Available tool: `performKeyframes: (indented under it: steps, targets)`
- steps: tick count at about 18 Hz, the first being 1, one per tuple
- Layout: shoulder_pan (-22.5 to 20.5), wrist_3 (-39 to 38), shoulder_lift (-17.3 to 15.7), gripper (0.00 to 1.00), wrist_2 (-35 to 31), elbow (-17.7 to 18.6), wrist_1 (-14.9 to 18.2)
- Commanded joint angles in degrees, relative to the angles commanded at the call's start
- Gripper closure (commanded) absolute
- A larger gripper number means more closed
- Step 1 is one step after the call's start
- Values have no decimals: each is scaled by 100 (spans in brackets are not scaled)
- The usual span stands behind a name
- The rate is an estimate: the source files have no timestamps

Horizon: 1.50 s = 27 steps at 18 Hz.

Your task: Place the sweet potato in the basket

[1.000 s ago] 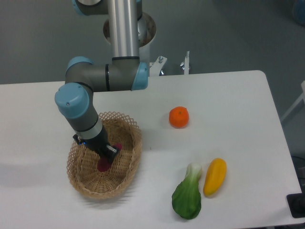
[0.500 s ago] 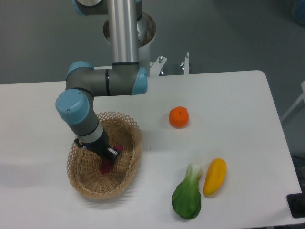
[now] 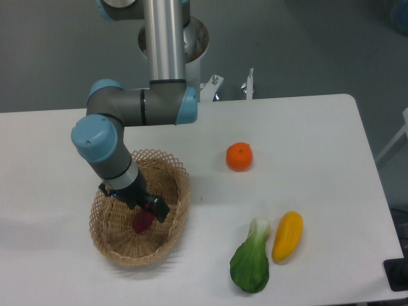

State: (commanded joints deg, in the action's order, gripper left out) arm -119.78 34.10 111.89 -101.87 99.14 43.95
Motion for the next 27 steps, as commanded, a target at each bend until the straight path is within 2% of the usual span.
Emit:
performKeyframes:
  steps: [2, 5, 7, 8, 12, 14, 20, 24, 27]
  targets:
    - [-194, 35, -132, 0, 70, -122, -9]
    - [-633, 88, -150, 0, 79, -561, 17]
    - [-897, 307, -159, 0, 97, -851, 184]
    - [-1037, 491, -168, 0, 140, -1000, 350]
    - [-1600, 1299, -326, 0, 272, -1441, 1571]
    - [-1881, 1817, -501, 0, 439, -1494, 1827]
    - [-2462, 3593, -748, 0, 571, -1529, 2109]
    - [-2778, 4033, -836, 0, 764, -1529, 2399]
    - [-2884, 4087, -906, 0, 862, -1512, 2399]
